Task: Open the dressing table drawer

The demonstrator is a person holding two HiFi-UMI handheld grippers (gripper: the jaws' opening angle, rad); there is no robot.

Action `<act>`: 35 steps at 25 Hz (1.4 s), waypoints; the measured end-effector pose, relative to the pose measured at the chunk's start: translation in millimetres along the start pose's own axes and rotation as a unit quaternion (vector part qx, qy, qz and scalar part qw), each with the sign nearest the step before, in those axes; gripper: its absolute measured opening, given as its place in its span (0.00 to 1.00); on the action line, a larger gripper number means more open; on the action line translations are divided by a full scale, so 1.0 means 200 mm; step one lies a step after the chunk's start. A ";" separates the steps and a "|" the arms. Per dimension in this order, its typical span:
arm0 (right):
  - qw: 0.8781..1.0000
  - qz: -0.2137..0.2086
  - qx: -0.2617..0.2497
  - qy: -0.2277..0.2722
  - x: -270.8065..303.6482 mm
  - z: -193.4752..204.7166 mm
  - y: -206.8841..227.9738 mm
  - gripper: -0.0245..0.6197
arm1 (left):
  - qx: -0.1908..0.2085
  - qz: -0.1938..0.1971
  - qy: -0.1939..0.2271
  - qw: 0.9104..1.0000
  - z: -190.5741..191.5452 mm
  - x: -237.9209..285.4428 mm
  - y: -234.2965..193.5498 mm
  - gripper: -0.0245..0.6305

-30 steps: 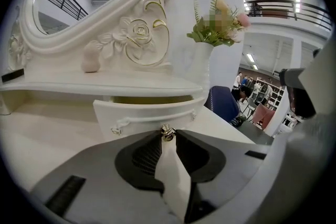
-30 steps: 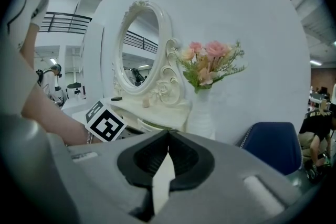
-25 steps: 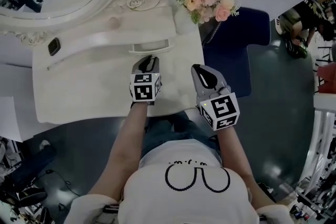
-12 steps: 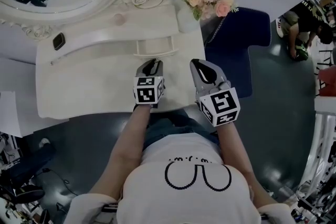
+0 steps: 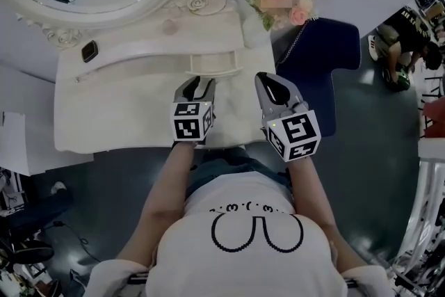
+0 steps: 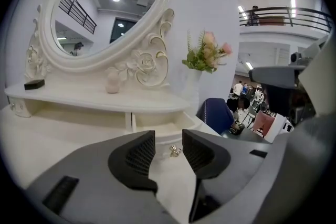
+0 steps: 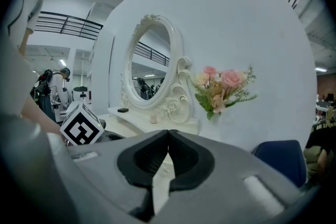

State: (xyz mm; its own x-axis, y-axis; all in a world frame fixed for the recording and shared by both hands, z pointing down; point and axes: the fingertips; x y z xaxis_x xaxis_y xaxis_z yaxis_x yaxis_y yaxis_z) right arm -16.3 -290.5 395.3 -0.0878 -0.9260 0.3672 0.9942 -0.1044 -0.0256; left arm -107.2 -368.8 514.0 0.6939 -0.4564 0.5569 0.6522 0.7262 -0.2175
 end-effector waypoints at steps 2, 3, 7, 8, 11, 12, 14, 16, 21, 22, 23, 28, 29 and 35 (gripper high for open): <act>1.000 0.001 -0.002 0.011 0.00 -0.05 0.00 0.04 | 0.006 -0.009 0.021 1.000 -0.09 -0.05 -0.03 0.28; 1.000 0.003 -0.002 0.016 0.00 -0.07 0.01 0.04 | 0.007 -0.013 0.034 0.999 -0.14 -0.08 -0.05 0.28; 0.999 0.011 -0.007 0.043 -0.01 -0.19 0.04 0.04 | 0.037 -0.025 0.094 0.995 -0.40 -0.21 -0.10 0.28; 0.999 0.014 -0.008 0.052 -0.02 -0.23 0.04 0.04 | 0.057 -0.026 0.109 0.992 -0.48 -0.25 -0.10 0.28; 0.996 0.021 -0.008 0.085 -0.07 -0.36 0.06 0.04 | 0.116 -0.032 0.163 0.979 -0.70 -0.38 -0.08 0.28; 0.995 0.022 -0.010 0.094 -0.09 -0.41 0.06 0.04 | 0.127 -0.035 0.182 0.975 -0.77 -0.42 -0.07 0.28; 0.993 0.023 -0.020 0.110 -0.13 -0.50 0.07 0.04 | 0.139 -0.039 0.218 0.965 -0.89 -0.51 -0.05 0.28; 0.991 0.022 -0.028 0.125 -0.17 -0.58 0.06 0.04 | 0.148 -0.040 0.246 0.957 -0.98 -0.59 -0.03 0.28; 0.986 0.023 -0.039 0.161 -0.26 -0.76 0.05 0.04 | 0.170 -0.034 0.290 0.941 -1.12 -0.71 0.04 0.28; 0.985 0.022 -0.037 0.167 -0.27 -0.78 0.05 0.04 | 0.172 -0.030 0.297 0.939 -1.13 -0.73 0.05 0.28; 0.984 0.023 -0.037 0.172 -0.28 -0.80 0.05 0.04 | 0.171 -0.027 0.305 0.937 -1.14 -0.75 0.06 0.21; 0.983 0.035 -0.059 0.168 -0.31 -0.82 0.04 0.04 | 0.161 -0.019 0.320 0.933 -1.18 -0.81 0.09 0.04; 0.983 0.037 -0.062 0.167 -0.31 -0.82 0.04 0.04 | 0.163 -0.018 0.322 0.933 -1.18 -0.81 0.09 0.04; 0.983 0.042 -0.070 0.165 -0.31 -0.82 0.04 0.04 | 0.178 -0.016 0.323 0.929 -1.20 -0.82 0.12 0.04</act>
State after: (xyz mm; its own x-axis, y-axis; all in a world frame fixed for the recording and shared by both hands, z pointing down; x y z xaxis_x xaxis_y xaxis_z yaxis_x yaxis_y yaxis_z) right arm -12.7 -294.1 219.3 -0.0442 -0.9984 0.0366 0.9824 -0.0501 -0.1798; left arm -131.5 -400.0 224.4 0.7895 -0.6103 -0.0649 0.6130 0.7788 0.1328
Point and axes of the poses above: the fingertips, and each gripper's own axes: x forward along the fingers, y to its right, z out of its underside, and after that the axes turned 5 degrees about -y, right-handed
